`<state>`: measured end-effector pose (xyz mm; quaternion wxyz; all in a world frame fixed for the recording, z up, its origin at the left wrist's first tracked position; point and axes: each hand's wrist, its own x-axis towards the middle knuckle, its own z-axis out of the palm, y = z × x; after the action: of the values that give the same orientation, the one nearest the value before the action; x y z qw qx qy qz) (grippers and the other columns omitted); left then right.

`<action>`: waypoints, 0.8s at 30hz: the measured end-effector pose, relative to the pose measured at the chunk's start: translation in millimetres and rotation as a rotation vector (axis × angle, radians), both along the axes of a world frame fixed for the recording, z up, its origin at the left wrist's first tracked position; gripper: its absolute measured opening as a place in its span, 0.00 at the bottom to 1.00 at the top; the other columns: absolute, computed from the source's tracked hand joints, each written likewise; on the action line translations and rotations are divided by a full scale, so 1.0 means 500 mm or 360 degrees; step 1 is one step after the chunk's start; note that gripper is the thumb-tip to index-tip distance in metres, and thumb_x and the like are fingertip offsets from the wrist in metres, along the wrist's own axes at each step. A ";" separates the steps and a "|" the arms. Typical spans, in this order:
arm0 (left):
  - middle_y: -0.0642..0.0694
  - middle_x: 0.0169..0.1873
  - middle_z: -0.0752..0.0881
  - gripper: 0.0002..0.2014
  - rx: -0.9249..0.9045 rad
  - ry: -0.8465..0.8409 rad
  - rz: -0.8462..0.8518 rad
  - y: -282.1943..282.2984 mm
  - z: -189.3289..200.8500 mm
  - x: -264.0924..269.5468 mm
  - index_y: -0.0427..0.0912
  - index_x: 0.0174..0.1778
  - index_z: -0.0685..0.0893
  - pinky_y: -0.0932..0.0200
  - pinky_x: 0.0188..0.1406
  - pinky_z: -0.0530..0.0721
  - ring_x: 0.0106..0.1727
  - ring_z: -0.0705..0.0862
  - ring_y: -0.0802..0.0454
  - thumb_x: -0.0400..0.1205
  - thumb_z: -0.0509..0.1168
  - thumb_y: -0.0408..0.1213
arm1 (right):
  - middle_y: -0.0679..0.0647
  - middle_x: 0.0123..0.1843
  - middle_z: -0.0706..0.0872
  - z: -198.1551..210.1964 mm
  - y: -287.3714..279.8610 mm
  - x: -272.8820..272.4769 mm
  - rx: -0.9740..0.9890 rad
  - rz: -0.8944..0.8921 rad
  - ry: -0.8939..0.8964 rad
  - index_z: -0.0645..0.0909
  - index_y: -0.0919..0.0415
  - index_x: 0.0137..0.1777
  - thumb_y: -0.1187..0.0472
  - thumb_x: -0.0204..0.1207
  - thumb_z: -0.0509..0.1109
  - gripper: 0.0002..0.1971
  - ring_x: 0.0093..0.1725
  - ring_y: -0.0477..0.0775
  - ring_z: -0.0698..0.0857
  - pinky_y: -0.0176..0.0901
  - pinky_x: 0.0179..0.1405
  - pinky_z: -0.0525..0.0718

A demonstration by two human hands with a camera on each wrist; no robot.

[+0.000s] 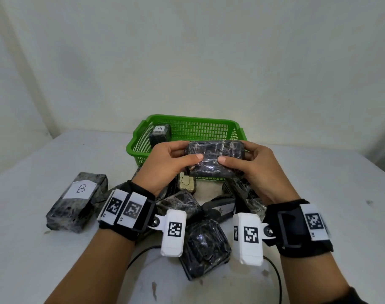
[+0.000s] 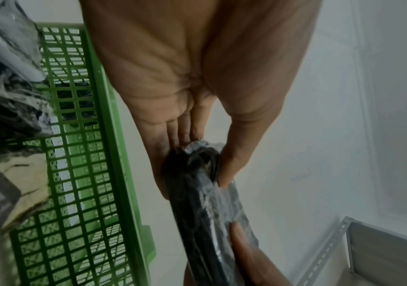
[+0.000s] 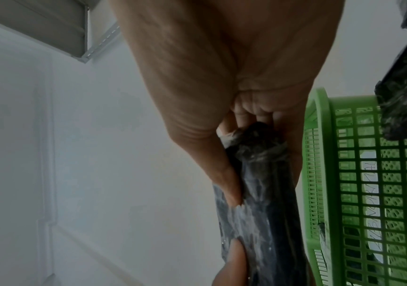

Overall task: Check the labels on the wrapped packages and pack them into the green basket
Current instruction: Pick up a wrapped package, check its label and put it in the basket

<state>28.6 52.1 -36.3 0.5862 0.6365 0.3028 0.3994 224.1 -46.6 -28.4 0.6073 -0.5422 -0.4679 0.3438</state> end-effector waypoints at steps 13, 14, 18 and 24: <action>0.38 0.61 0.90 0.37 -0.0083 -0.0160 -0.0075 0.006 0.002 -0.009 0.32 0.70 0.82 0.41 0.72 0.80 0.65 0.88 0.42 0.65 0.82 0.40 | 0.56 0.59 0.95 -0.007 0.002 0.001 0.0017 0.0009 -0.0074 0.85 0.55 0.71 0.61 0.64 0.90 0.34 0.58 0.57 0.95 0.61 0.65 0.90; 0.38 0.61 0.90 0.38 -0.0078 -0.0152 -0.0098 0.006 0.004 -0.010 0.32 0.71 0.81 0.41 0.72 0.80 0.65 0.88 0.41 0.65 0.82 0.41 | 0.56 0.57 0.96 -0.006 0.000 0.002 0.0041 -0.0003 -0.0065 0.85 0.56 0.70 0.66 0.65 0.89 0.32 0.56 0.58 0.96 0.61 0.64 0.91; 0.41 0.56 0.92 0.26 0.0122 -0.0051 0.0036 0.004 0.005 -0.009 0.34 0.66 0.85 0.44 0.67 0.85 0.61 0.90 0.43 0.71 0.80 0.29 | 0.55 0.57 0.96 -0.009 0.000 0.002 0.0072 -0.0003 -0.0099 0.87 0.55 0.66 0.67 0.65 0.88 0.28 0.56 0.56 0.95 0.60 0.64 0.92; 0.46 0.52 0.93 0.23 0.0375 -0.0074 0.0056 0.002 0.006 -0.011 0.43 0.58 0.88 0.58 0.58 0.88 0.56 0.91 0.52 0.69 0.78 0.19 | 0.56 0.65 0.93 -0.015 0.013 0.008 -0.0003 -0.0004 -0.0001 0.86 0.57 0.69 0.36 0.59 0.88 0.41 0.66 0.56 0.91 0.59 0.72 0.87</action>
<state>22.9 52.9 -33.2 0.5072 0.6862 0.2513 0.4570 227.9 -40.0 -36.1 0.6070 -0.5435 -0.4670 0.3434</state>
